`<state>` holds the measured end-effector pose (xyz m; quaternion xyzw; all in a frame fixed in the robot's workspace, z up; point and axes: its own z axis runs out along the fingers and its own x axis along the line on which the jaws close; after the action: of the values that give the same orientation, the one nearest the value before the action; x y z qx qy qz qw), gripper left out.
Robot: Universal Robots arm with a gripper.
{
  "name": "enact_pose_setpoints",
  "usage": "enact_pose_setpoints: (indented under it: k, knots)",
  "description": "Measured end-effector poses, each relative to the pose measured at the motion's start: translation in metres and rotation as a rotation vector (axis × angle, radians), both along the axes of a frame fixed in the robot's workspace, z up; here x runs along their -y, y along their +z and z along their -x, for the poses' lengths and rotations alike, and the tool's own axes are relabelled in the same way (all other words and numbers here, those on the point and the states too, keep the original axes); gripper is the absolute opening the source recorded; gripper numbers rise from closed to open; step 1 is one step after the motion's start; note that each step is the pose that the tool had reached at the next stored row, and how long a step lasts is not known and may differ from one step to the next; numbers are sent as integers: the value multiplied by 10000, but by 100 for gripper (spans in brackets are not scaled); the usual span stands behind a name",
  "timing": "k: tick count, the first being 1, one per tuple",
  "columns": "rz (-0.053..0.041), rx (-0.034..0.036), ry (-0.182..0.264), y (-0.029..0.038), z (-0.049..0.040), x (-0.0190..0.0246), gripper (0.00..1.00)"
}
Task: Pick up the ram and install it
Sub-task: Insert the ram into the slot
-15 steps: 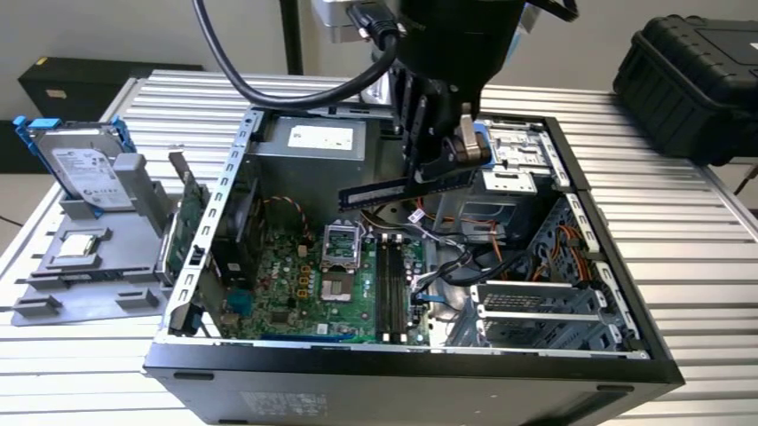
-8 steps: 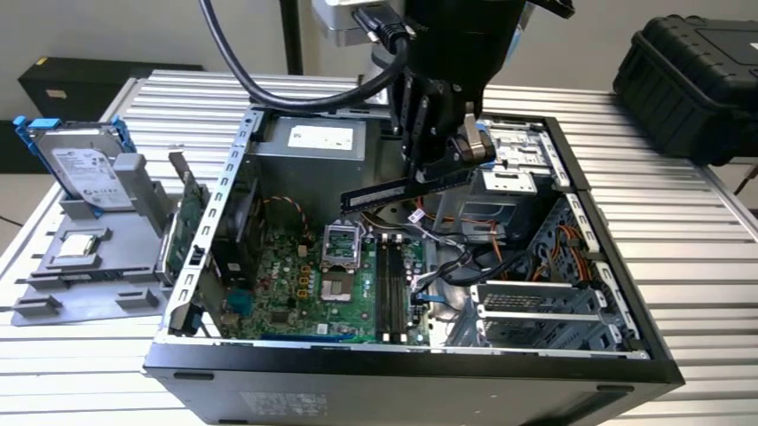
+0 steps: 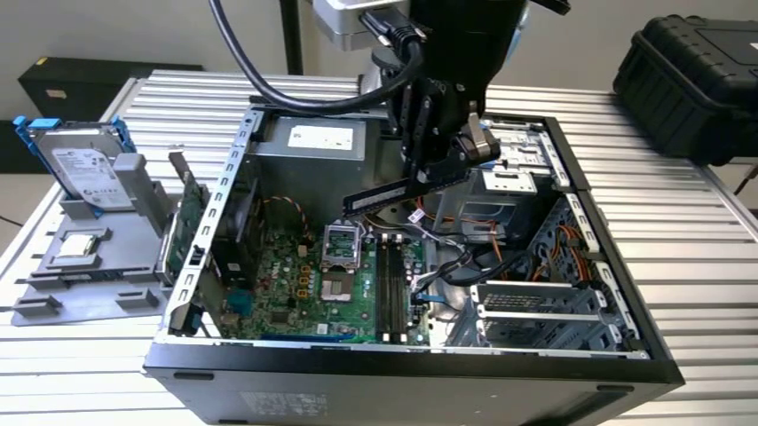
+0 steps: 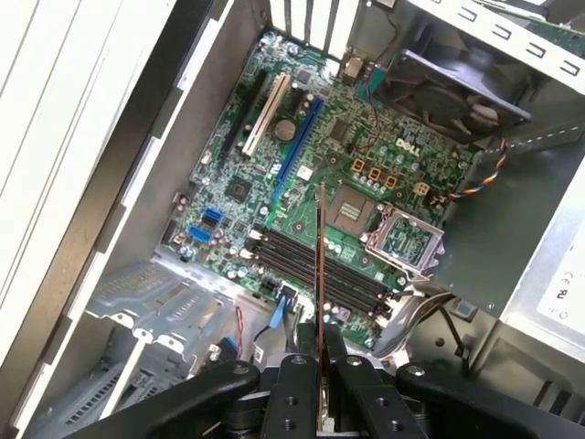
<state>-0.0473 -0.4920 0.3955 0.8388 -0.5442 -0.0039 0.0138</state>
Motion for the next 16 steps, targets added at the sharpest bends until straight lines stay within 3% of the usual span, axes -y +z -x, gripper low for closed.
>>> enact_pose_setpoints:
  k: [16]
  knots:
    - [0, 0, 1350, 0, 0, -3, 0]
